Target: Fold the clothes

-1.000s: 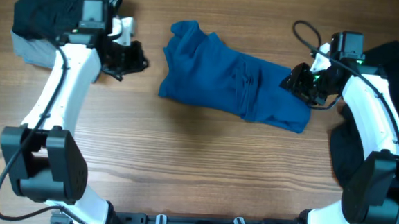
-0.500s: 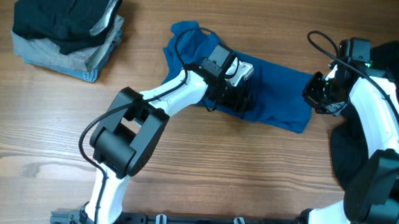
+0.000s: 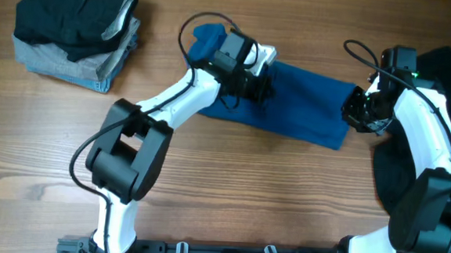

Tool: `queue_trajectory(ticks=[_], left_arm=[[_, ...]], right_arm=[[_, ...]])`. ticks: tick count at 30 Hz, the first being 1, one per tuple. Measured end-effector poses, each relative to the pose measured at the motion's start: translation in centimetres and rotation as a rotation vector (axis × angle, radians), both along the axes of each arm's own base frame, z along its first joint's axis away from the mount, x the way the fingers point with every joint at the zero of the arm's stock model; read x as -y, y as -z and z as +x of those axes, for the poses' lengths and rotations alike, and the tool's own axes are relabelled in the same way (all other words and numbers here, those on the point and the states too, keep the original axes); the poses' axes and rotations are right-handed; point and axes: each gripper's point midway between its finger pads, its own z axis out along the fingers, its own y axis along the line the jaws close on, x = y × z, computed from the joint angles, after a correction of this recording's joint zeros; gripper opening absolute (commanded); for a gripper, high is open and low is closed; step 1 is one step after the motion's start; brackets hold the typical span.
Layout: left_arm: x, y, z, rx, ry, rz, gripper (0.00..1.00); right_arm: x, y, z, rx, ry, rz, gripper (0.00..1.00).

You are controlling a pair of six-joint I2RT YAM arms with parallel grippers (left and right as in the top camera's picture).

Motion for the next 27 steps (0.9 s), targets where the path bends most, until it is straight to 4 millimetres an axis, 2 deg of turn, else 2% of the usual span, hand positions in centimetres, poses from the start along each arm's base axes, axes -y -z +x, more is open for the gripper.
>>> queue_trajectory(ticks=[1,2,3,4,5,6,8,9,10,11,13,14,15,16,18,19,20,22,23,24,25,26,27], left_arm=[[-0.1,-0.1,0.1,0.007,-0.005,0.005,0.12],[-0.1,0.1,0.2,0.015,-0.01,0.021,0.34],[-0.2,0.4,-0.1,0.015,-0.011,0.043,0.39],[-0.2,0.6,-0.3,0.011,-0.008,0.056,0.56],[-0.5,1.1,-0.6,-0.006,-0.013,0.079,0.61],[-0.9,1.4,-0.8,-0.018,-0.022,0.103,0.58],[-1.8,2.1,-1.2,-0.048,-0.034,0.148,0.28],[-2.2,2.4,-1.4,-0.062,-0.039,0.163,0.15],[-2.4,2.5,-1.5,-0.071,-0.043,0.172,0.08],[-2.8,2.4,-1.4,-0.071,-0.051,0.179,0.04],[-2.9,1.0,-1.0,-0.039,-0.058,0.164,0.05],[-2.7,-0.7,-0.6,0.0,-0.062,0.137,0.07],[-2.3,-2.0,-0.3,0.032,-0.059,0.109,0.07],[-1.5,-3.5,0.0,0.075,-0.049,0.068,0.04],[0.3,-4.7,-0.1,0.123,-0.016,0.02,0.04],[1.2,-4.9,-0.2,0.143,0.0,0.002,0.04],[2.4,-4.6,-0.4,0.16,0.024,-0.017,0.04],[3.4,-1.8,-1.0,0.115,0.05,0.005,0.04],[3.2,1.0,-1.5,0.058,0.054,0.043,0.04],[2.2,4.7,-2.5,-0.037,0.053,0.109,0.04],[1.5,6.3,-3.1,-0.087,0.051,0.144,0.05],[1.1,6.9,-3.5,-0.118,0.052,0.158,0.09],[0.8,6.8,-3.5,-0.118,0.043,0.177,0.18]], right_arm=[[-0.4,0.4,0.1,0.012,-0.02,0.022,0.2],[-0.9,1.2,-0.2,0.014,-0.035,0.044,0.21],[-1.1,1.7,-0.4,0.013,-0.044,0.056,0.21],[-1.3,2.4,-0.3,0.031,-0.053,0.063,0.21],[-1.4,3.0,-0.5,0.033,-0.057,0.067,0.19],[-1.6,4.0,-1.3,0.022,-0.06,0.073,0.17],[-1.8,6.1,-2.6,0.007,-0.066,0.079,0.04],[-1.9,6.8,-3.3,-0.006,-0.064,0.084,0.04],[-2.0,7.2,-3.9,-0.02,-0.068,0.086,0.04],[-2.1,7.5,-4.3,-0.03,-0.078,0.087,0.04],[-2.4,6.8,-5.6,-0.079,-0.128,0.099,0.04],[-2.4,5.5,-6.0,-0.083,-0.177,0.098,0.08],[-2.4,3.6,-5.6,-0.049,-0.207,0.088,0.15],[-2.2,1.0,-4.1,0.04,-0.232,0.064,0.16],[-1.8,-4.5,-0.9,0.251,-0.242,0.011,0.12],[-1.6,-6.1,0.0,0.316,-0.222,0.0,0.12],[-1.6,-6.6,0.7,0.348,-0.196,-0.001,0.12],[-1.4,-6.5,1.6,0.369,-0.175,0.001,0.12],[-1.4,-6.1,2.1,0.372,-0.168,0.003,0.12],[-1.3,-5.7,2.8,0.378,-0.164,0.002,0.11],[-1.2,-5.2,3.2,0.375,-0.162,0.004,0.1],[-1.2,-4.6,3.5,0.368,-0.16,0.006,0.09],[-1.2,-3.0,3.8,0.331,-0.16,0.014,0.08]])
